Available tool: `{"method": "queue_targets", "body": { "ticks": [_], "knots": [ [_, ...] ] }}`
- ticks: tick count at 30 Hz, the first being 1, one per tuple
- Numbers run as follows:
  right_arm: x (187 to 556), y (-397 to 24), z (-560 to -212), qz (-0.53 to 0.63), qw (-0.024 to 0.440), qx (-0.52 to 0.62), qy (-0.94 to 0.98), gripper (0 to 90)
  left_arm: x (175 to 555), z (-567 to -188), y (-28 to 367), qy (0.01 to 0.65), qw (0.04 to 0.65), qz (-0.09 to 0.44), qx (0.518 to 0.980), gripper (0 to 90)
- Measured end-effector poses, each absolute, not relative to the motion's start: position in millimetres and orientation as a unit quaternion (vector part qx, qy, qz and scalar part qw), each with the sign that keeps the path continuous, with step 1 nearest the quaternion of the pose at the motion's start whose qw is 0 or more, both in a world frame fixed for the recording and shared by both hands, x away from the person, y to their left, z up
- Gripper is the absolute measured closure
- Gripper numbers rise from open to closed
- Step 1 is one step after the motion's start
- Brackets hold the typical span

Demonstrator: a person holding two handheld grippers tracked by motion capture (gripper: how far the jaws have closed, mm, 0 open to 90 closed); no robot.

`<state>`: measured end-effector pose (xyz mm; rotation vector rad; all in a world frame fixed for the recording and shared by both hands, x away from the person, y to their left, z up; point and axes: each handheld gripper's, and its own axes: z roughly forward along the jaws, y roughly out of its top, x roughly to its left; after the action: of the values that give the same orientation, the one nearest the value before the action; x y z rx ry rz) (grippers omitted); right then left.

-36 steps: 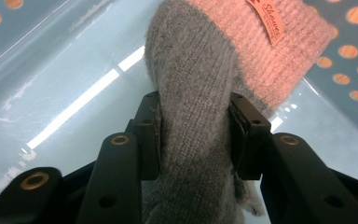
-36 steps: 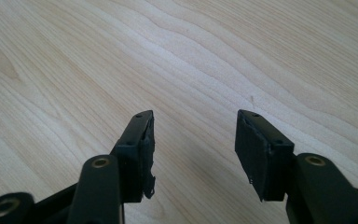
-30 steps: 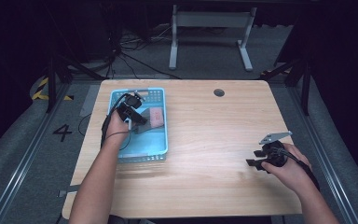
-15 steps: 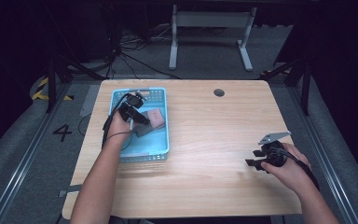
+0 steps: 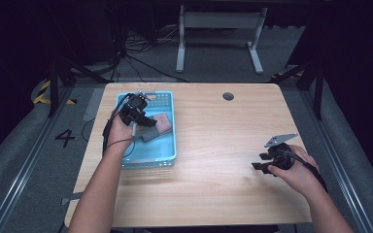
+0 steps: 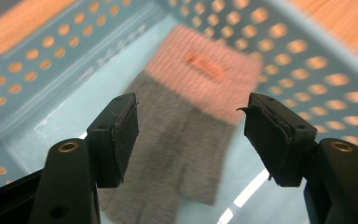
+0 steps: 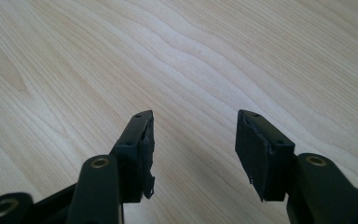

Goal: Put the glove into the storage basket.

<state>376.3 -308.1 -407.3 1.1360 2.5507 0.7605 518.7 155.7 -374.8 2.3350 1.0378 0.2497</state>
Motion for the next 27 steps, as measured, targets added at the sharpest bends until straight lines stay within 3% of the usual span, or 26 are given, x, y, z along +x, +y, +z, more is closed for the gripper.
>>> {"method": "queue_targets", "body": {
  "ticks": [14, 27],
  "knots": [
    [390.2, -297.9, -401.4, 0.27, 0.121, 0.373, 0.879, 47.9, 451.0, -339.4, 138.7, 0.336, 0.34, 0.093, 0.874, 37.7],
    [391.7, -296.1, -402.3, 0.27, 0.117, 0.371, 0.881, 47.7, 389.3, -340.2, 124.8, 0.279, 0.378, 0.069, 0.88, 39.1]
  ]
}}
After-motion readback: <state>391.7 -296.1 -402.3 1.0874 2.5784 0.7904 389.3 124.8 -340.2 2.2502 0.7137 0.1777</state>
